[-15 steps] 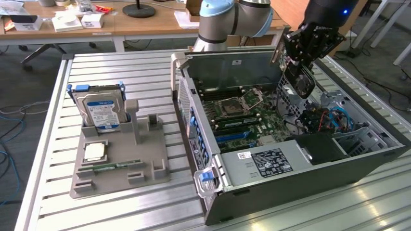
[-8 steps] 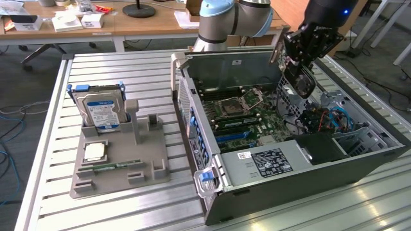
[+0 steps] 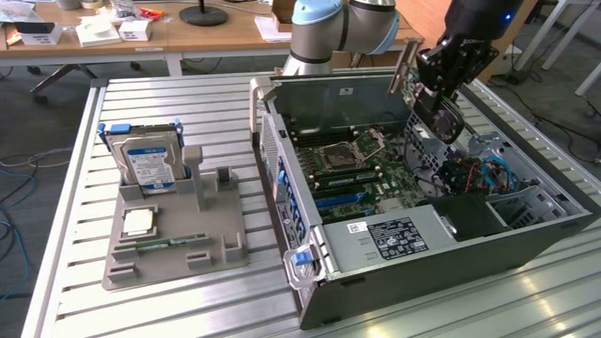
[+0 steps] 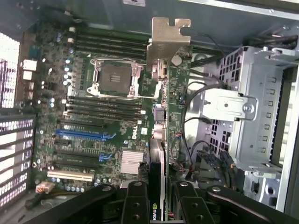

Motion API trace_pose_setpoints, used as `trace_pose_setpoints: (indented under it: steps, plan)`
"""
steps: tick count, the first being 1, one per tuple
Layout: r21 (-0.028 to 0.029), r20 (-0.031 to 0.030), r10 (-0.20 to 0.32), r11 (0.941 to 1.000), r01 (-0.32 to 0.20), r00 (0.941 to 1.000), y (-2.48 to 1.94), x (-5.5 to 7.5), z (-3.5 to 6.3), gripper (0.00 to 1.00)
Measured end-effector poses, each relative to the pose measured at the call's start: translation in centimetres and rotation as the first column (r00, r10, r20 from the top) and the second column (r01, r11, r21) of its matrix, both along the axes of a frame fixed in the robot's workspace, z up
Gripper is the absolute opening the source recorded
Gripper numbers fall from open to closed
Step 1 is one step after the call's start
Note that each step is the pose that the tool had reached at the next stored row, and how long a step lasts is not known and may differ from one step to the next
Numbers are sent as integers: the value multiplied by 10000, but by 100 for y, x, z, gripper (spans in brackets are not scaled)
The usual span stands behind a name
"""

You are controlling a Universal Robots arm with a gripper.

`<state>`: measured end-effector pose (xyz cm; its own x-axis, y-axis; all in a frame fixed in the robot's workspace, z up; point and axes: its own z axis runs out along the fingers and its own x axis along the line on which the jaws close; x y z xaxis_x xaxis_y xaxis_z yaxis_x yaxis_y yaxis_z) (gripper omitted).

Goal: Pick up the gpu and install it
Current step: 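Insert the gpu into the slot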

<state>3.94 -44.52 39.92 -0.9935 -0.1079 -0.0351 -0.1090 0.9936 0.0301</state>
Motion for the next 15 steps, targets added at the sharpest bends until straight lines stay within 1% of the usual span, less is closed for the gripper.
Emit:
trace_pose_setpoints:
  steps: [4,8,11,15]
  plan:
    - [-97,-4,575,9983,-575,9983,0,-6,0,26]
    - [-199,-12,1133,9934,-1133,9936,0,-11,1,26]
    - [-270,-22,1566,9873,-1566,9877,0,-15,1,26]
    - [-354,-37,2135,9763,-2135,9769,0,-19,1,26]
